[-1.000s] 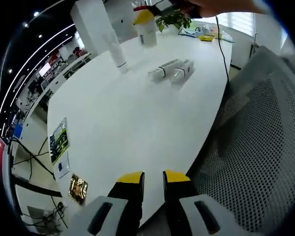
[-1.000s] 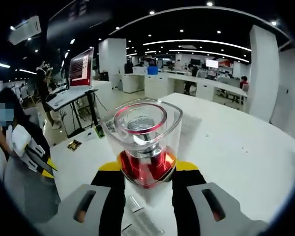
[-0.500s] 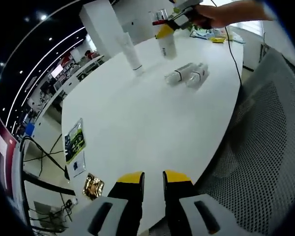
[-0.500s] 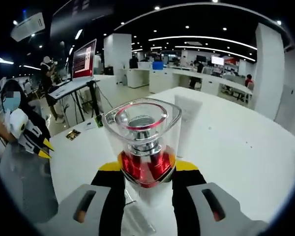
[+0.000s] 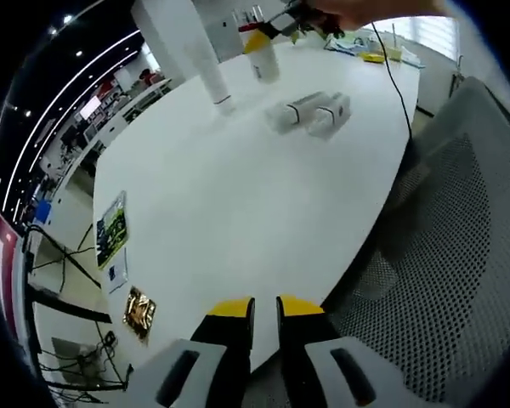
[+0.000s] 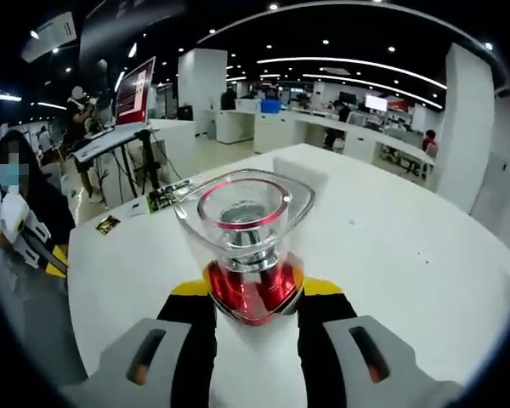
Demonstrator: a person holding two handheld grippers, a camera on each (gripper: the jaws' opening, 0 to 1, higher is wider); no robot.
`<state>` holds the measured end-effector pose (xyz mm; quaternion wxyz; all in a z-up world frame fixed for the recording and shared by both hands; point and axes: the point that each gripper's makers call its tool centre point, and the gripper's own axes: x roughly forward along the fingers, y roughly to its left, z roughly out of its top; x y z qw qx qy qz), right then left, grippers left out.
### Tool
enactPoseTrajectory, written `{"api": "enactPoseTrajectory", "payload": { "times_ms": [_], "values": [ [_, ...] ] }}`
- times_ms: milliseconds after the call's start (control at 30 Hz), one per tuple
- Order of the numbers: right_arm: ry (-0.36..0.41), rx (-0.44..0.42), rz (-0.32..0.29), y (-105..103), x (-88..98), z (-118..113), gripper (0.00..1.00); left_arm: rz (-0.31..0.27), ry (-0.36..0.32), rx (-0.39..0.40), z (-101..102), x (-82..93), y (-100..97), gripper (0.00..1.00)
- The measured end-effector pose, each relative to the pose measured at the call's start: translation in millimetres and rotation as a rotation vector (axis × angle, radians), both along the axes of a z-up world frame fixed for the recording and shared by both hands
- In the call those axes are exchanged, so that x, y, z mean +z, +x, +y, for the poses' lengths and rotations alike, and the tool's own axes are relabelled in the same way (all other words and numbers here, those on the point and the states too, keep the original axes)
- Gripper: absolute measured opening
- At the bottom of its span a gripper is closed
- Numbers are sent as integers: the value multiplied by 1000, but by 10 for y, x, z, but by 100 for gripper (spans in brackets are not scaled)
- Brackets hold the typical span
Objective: Arrange the skincare products in the storage area until every visible bottle or jar stands upright without overlapping.
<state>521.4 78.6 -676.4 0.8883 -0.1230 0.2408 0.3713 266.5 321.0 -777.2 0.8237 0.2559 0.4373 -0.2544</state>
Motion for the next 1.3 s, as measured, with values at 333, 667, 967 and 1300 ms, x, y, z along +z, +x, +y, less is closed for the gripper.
{"api": "enactPoseTrajectory", "payload": {
  "times_ms": [333, 667, 967, 1300],
  "values": [
    [-25, 8, 25, 297, -214, -126, 33, 3, -14, -3, -24, -20, -16, 12],
    [-54, 16, 29, 482, -301, -153, 33, 22, -15, -5, -28, -44, -40, 12],
    [-78, 44, 20, 529, -297, -125, 33, 24, -18, 2, -24, -44, -39, 12],
    [-79, 60, 24, 530, -330, -75, 33, 26, -18, 0, -20, -51, -44, 12]
  ]
}}
